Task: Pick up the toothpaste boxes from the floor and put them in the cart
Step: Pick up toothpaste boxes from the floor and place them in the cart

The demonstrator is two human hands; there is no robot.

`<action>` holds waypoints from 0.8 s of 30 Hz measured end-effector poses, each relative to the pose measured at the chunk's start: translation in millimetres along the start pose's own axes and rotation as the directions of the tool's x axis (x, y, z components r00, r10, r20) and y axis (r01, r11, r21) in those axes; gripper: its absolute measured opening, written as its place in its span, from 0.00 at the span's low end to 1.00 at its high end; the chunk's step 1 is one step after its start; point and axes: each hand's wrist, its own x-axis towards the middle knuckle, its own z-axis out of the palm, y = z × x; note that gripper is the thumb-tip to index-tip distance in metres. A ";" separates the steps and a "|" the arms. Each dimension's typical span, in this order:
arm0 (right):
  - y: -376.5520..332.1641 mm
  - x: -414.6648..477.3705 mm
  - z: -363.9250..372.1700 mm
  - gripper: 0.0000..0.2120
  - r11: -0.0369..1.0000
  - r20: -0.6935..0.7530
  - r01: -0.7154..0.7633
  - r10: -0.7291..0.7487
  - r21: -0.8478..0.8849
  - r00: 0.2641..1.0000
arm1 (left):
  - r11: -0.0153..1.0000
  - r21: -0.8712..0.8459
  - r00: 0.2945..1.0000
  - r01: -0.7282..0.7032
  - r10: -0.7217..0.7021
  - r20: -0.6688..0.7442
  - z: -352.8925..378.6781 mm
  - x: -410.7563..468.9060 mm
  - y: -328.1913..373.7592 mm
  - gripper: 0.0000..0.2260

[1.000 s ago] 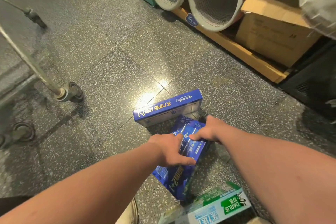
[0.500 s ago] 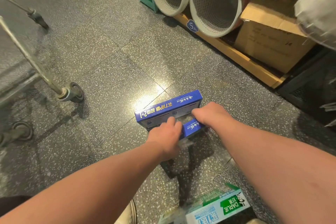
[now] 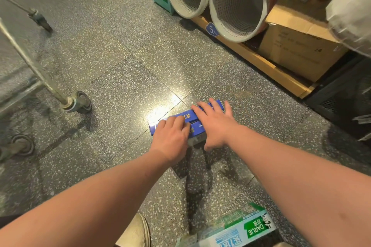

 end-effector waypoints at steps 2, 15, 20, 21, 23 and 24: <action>-1.3 1.4 2.9 0.56 0.998 -0.078 0.000 -0.005 -0.065 0.997 | 1.000 -0.014 0.998 0.000 -0.001 -0.057 0.0 0.1 -2.6 0.22; -7.1 -16.2 7.2 0.26 0.980 -0.156 0.057 -0.087 -0.189 0.984 | 0.991 -0.072 0.916 0.111 -0.074 0.394 -16.3 18.6 10.0 0.29; -9.5 -58.1 7.3 0.30 0.954 0.011 0.101 -0.102 -0.284 0.995 | 0.997 -0.081 0.890 0.021 0.018 0.456 -27.5 -3.9 40.5 0.28; -9.2 -67.3 11.2 0.31 0.949 0.032 0.104 -0.099 -0.298 0.995 | 0.997 -0.077 0.888 -0.009 0.043 0.457 -27.5 -9.3 47.5 0.28; -8.6 -85.3 20.3 0.32 0.945 0.064 0.105 -0.089 -0.311 0.994 | 0.995 -0.063 0.887 -0.081 0.101 0.451 -28.8 -19.0 60.6 0.27; -8.6 -93.4 24.1 0.32 0.943 0.073 0.103 -0.084 -0.315 0.994 | 0.992 -0.054 0.887 -0.111 0.123 0.446 -29.3 -23.0 66.1 0.27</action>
